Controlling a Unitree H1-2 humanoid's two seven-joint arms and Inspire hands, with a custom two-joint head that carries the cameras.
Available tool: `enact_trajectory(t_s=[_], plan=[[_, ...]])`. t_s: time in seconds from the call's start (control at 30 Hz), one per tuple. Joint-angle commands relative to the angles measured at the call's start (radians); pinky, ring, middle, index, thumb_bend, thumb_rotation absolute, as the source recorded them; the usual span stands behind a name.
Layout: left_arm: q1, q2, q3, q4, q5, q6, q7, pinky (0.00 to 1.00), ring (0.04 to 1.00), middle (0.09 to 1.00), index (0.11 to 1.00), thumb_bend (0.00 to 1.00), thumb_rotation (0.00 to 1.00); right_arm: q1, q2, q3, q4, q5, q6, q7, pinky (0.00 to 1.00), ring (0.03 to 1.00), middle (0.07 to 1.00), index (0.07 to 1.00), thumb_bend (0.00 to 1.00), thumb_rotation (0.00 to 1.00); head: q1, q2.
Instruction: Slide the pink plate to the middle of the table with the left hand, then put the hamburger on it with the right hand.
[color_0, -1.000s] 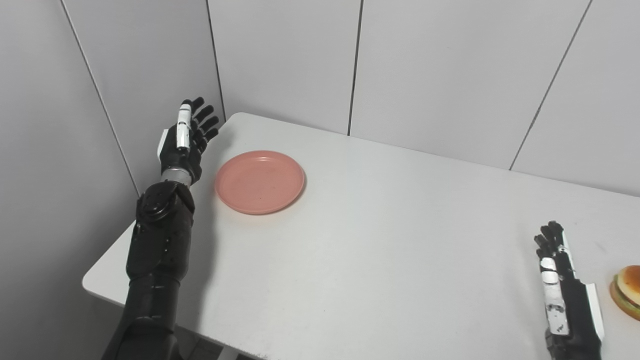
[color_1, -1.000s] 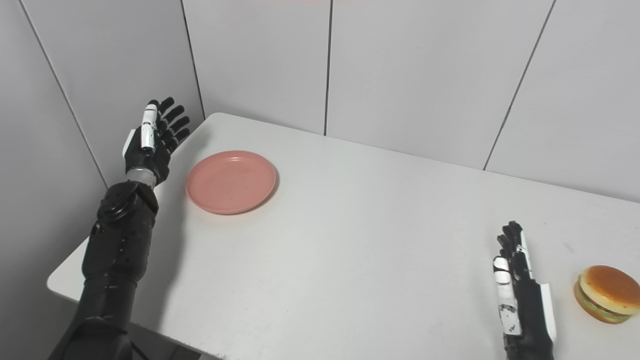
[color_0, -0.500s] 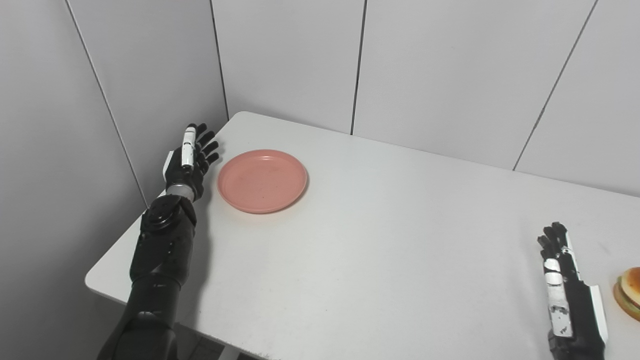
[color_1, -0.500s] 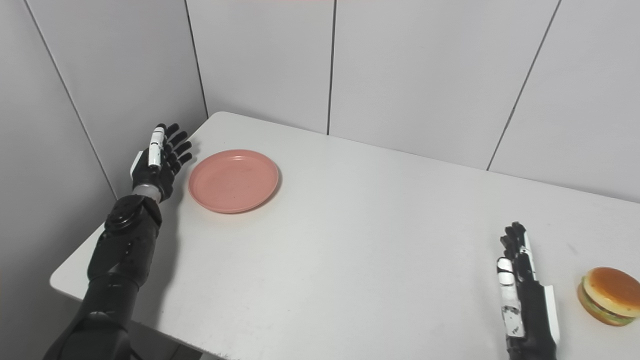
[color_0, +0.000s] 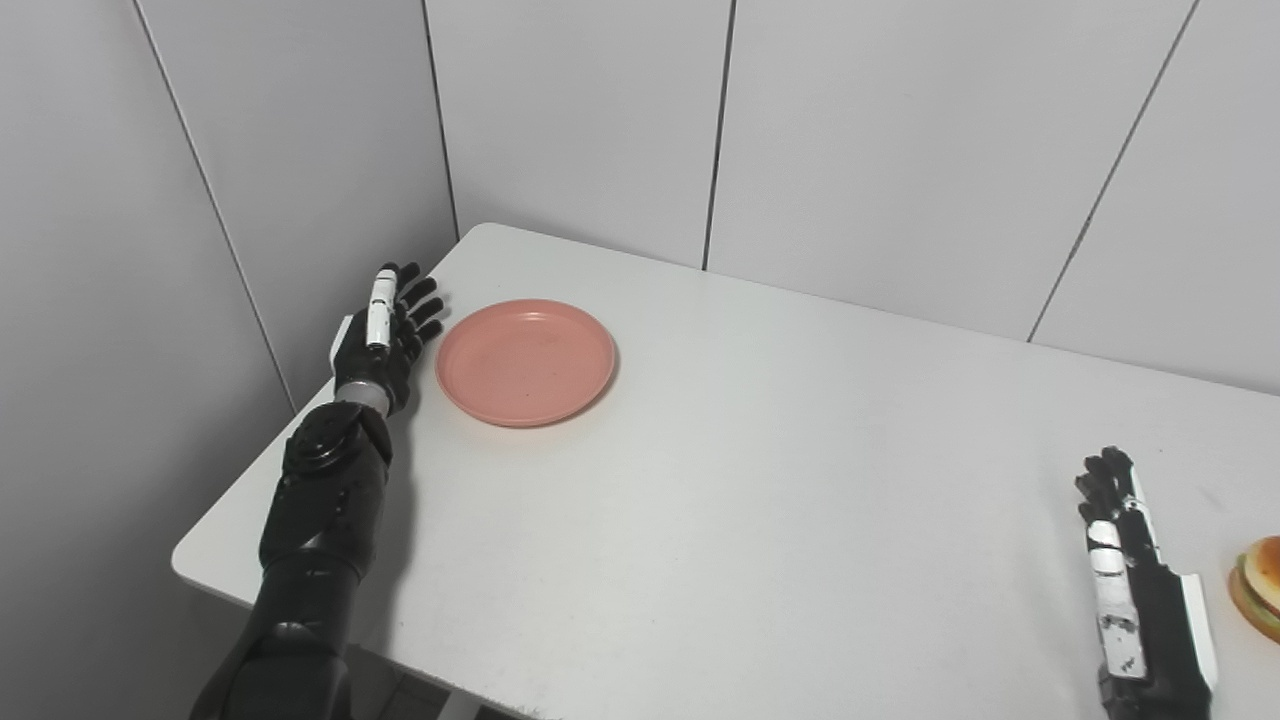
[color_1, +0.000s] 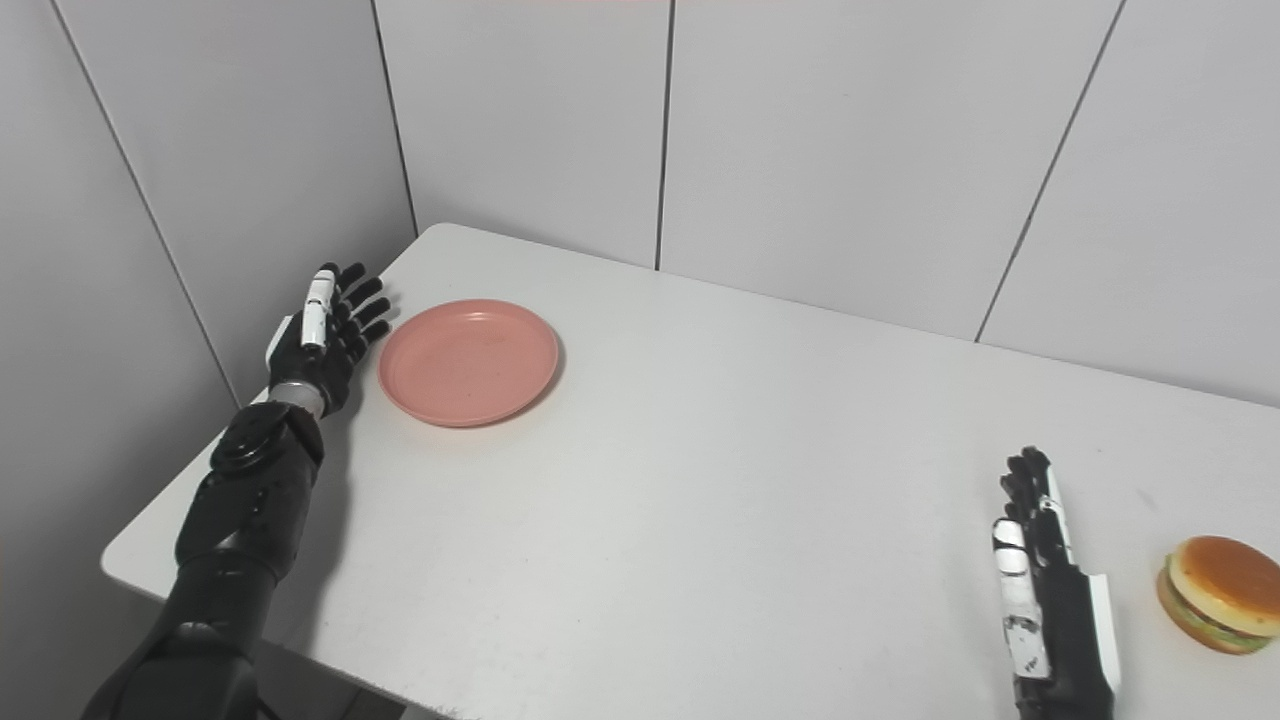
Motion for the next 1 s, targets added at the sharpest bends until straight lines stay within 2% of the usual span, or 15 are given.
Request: enact_trajectory(t_s=[0.0,0.23,0.47,0.83,0.97], plan=[[-0.018,-0.001,-0.01,-0.054,-0.012,0.004,-0.01,0.9,0.882,0.881,0.873,0.36,1.0,0.055,0.005,0.003,0.024,0.001,0.019,0.003,0.98,0.952,0.956,0.967,0.22,1.0,-0.001,0.001],[0.02,-0.04,-0.044,-0.126,0.0,0.04,-0.01,0.86,0.867,0.871,0.864,0.34,1.0,0.053,0.006,0.005,0.024,-0.008,0.013,-0.001,0.97,0.948,0.958,0.97,0.22,1.0,-0.006,0.008],[0.027,-0.074,-0.066,-0.155,-0.014,0.08,-0.011,0.89,0.875,0.879,0.869,0.36,1.0,0.054,0.012,0.005,0.022,-0.014,0.023,-0.005,0.98,0.948,0.957,0.969,0.24,1.0,-0.021,0.016],[0.025,-0.126,-0.096,-0.153,-0.028,0.086,-0.03,0.88,0.869,0.873,0.868,0.34,1.0,0.057,0.022,0.007,0.017,-0.028,0.015,-0.01,0.97,0.94,0.95,0.961,0.25,1.0,-0.045,0.028],[0.029,-0.144,-0.11,-0.162,-0.026,0.089,-0.031,0.86,0.858,0.864,0.859,0.33,1.0,0.062,0.024,0.011,-0.002,-0.044,0.038,-0.012,0.96,0.944,0.948,0.957,0.27,1.0,-0.056,0.033]])
